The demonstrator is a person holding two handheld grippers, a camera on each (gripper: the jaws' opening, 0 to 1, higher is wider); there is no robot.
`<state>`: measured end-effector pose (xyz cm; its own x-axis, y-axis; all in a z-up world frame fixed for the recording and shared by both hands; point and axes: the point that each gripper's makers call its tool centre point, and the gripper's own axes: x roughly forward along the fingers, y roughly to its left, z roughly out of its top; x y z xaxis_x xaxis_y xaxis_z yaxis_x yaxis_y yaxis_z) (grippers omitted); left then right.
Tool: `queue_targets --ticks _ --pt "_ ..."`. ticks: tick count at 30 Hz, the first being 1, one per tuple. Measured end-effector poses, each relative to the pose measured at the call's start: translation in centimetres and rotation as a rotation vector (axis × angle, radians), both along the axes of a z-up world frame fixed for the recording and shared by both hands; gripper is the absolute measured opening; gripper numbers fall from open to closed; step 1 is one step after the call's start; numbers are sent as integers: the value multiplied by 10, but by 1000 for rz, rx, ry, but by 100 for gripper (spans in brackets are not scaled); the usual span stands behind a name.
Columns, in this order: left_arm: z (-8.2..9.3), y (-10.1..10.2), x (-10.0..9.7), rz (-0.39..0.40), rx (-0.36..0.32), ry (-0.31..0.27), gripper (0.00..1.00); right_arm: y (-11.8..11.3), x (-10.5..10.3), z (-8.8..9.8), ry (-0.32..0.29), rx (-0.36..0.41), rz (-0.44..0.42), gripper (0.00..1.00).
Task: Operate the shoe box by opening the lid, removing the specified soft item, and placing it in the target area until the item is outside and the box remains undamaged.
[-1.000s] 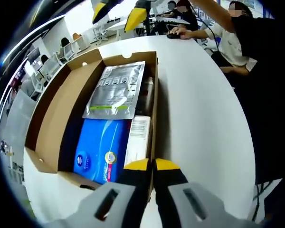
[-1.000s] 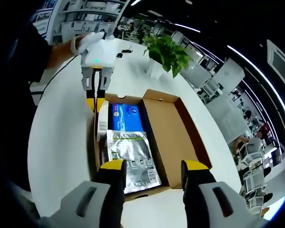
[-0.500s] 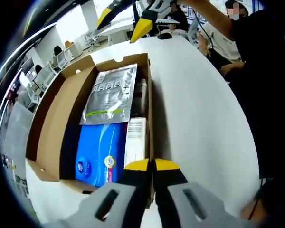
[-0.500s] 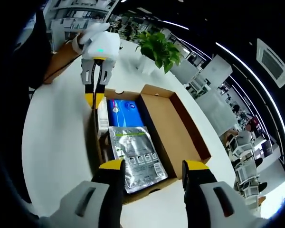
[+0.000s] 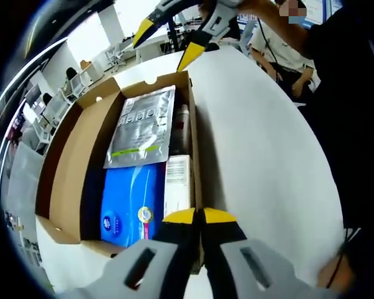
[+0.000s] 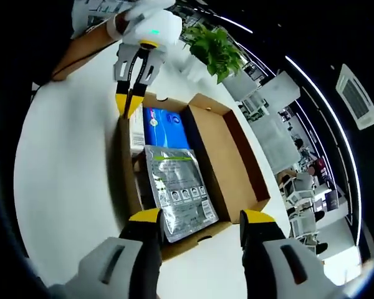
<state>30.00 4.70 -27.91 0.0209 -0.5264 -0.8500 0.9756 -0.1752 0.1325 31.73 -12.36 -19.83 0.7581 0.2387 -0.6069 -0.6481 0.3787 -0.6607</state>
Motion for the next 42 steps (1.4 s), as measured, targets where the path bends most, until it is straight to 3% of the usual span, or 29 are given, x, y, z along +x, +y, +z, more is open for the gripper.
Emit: queue_targets --ticks 8,12,15,21,23,29,34,36,42 --pt "0 -1 -1 -11 -5 -1 2 -9 7 -15 1 -59 -17 50" --pt "1 -1 -2 -23 -15 -2 2 -14 11 -23 38 -67 -4 51" --pt "1 -1 -2 -17 -17 3 2 -9 12 -32 102 -80 49 53" --pt "1 -1 -2 -1 -20 17 2 0 22 -47 142 -95 100 51" --pt "1 -1 -2 1 -21 19 2 0 26 -50 170 -79 77 51" --pt "1 -1 -2 -10 -18 9 2 6 26 -55 202 -128 130 51" --pt "2 0 -3 -24 -23 7 2 12 26 -63 274 -143 161 50" --pt "2 0 -3 -29 -22 2 2 19 26 -64 265 -178 226 50" --pt "2 0 -3 -18 -27 10 2 16 31 -69 247 -187 177 53"
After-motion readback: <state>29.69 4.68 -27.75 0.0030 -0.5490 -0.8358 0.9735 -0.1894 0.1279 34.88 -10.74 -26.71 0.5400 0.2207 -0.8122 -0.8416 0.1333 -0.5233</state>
